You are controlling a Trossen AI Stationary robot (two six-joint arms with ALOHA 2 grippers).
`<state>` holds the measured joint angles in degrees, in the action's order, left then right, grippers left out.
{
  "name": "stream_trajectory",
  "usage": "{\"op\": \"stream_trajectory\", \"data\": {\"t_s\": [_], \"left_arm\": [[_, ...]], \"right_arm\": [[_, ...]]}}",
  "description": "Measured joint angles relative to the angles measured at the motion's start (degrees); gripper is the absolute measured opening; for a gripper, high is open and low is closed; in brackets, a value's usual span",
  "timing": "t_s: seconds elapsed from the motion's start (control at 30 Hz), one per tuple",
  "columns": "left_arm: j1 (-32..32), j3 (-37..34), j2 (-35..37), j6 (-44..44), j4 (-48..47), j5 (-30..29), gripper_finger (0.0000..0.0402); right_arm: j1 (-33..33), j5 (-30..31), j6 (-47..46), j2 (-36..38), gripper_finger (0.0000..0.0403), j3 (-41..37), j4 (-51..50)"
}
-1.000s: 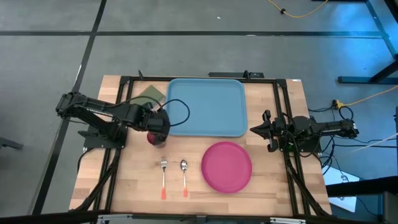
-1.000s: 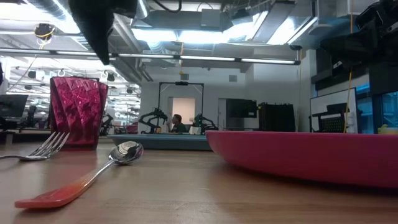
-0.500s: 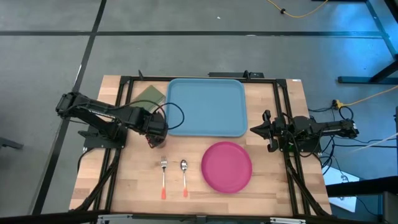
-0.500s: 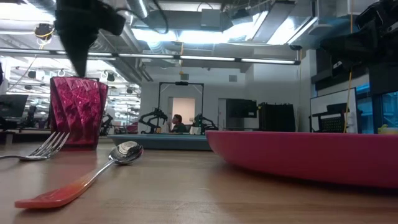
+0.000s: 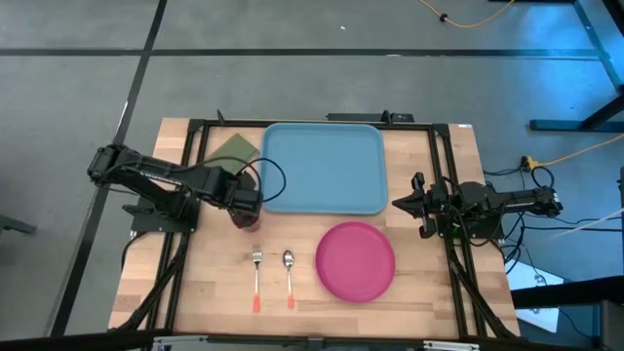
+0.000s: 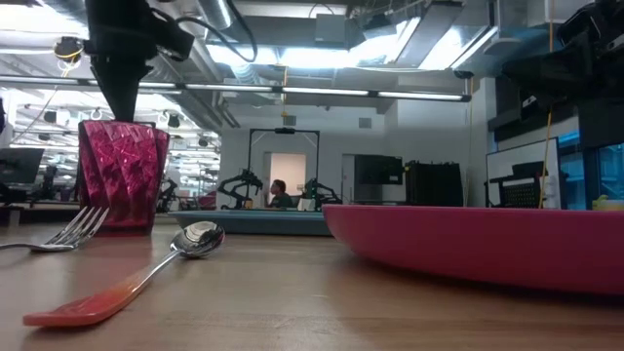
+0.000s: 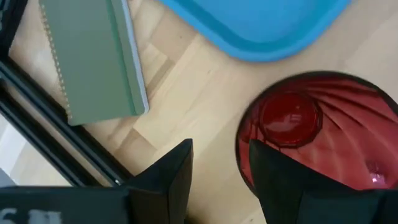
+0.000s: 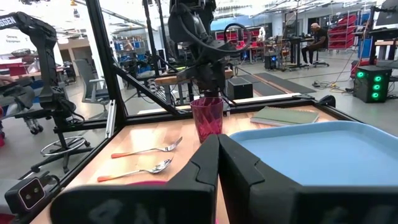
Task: Pick and place plate/cup/fork/spoon on tray
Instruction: Put the purple cup on the top left of the blue tray
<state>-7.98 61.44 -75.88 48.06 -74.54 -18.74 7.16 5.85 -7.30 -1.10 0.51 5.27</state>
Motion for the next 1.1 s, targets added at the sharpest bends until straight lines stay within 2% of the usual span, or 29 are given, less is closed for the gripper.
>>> {"op": "stream_trajectory", "data": {"t_s": [0.23,1.1], "left_arm": [[1.3,0.0,0.0,5.51,0.2,0.09,0.0149],[1.37,0.01,0.02,5.45,1.3,-3.19,0.0149]], "right_arm": [[-0.02,-0.02,-0.1,-0.02,0.0014,0.0,0.01],[0.0,0.0,-4.41,0.0,0.0014,0.0,-0.9]]}}
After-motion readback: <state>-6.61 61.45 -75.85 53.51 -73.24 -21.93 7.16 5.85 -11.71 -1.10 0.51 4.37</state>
